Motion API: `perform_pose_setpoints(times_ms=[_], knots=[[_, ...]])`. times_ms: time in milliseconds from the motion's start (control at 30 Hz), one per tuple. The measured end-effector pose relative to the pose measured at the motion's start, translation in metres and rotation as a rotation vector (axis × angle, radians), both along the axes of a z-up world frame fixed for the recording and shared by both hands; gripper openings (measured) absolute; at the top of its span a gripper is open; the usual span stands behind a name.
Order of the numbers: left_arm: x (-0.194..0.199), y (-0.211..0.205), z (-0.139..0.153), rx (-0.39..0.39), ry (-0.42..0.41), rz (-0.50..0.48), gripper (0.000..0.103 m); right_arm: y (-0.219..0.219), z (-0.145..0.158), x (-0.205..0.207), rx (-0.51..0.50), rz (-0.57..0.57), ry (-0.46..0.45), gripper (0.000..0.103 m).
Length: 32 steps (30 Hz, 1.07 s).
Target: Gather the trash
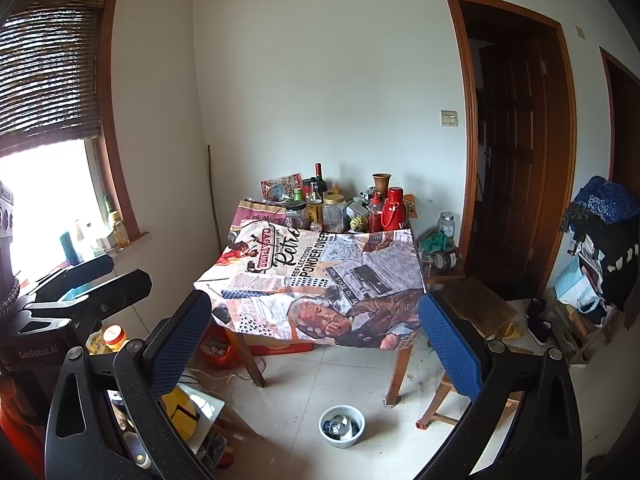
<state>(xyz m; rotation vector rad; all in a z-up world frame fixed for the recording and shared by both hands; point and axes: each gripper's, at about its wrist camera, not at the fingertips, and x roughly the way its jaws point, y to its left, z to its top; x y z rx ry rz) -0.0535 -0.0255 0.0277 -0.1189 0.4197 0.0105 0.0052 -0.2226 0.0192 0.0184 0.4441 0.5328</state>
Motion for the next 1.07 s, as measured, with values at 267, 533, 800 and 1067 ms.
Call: perform_pose_setpoints(times_ms=[267,533,800,1067], knots=[[0.001,0.001,0.0,-0.005,-0.005,0.005,0.101,0.0,0.0,0.0,0.0,-0.007,0.004,0.103],[0.0,0.003,0.001,0.0,-0.003,-0.016,0.101,-0.001,0.0,0.0,0.001,-0.013,0.007,0.103],[0.002,-0.001,0.0,0.02,0.007,-0.021,0.101,0.001,0.0,0.001,-0.002,-0.014,0.01,0.103],[0.013,0.002,-0.002,0.013,0.022,-0.014,0.101,0.008,-0.004,0.015,-0.007,-0.009,0.027,0.103]])
